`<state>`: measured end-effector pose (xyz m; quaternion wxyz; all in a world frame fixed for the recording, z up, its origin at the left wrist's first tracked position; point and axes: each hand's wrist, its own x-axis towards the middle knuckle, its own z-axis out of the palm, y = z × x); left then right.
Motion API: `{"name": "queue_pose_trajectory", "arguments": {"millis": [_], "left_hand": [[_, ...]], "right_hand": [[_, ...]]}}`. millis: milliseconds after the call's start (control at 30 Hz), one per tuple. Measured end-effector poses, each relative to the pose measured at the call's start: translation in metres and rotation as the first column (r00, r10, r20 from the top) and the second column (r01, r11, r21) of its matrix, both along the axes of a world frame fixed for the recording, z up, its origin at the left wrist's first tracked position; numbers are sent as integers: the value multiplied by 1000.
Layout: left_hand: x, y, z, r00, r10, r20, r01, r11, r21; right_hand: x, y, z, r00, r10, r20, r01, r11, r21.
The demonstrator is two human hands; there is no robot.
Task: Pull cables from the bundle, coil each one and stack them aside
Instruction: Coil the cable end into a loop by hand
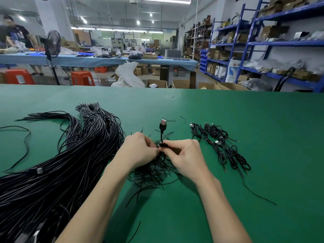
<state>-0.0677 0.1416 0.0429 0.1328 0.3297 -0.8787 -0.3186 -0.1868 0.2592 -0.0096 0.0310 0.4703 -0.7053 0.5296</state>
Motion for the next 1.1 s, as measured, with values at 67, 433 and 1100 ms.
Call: {"name": "queue_pose_trajectory", "arguments": {"millis": [67, 433, 1100], "left_hand": [[-1, -4, -2, 997, 2, -81, 30, 922, 387], [7, -13, -6, 921, -216, -325, 351, 822, 449], [11, -15, 1, 843, -473, -258, 369, 856, -363]], "right_hand": [[-1, 2, 1, 1000, 8, -28, -9, 1000, -20], [-1, 9, 14, 776, 191, 601, -134, 981, -140], [0, 16, 22, 655, 197, 730, -181, 978, -102]]}}
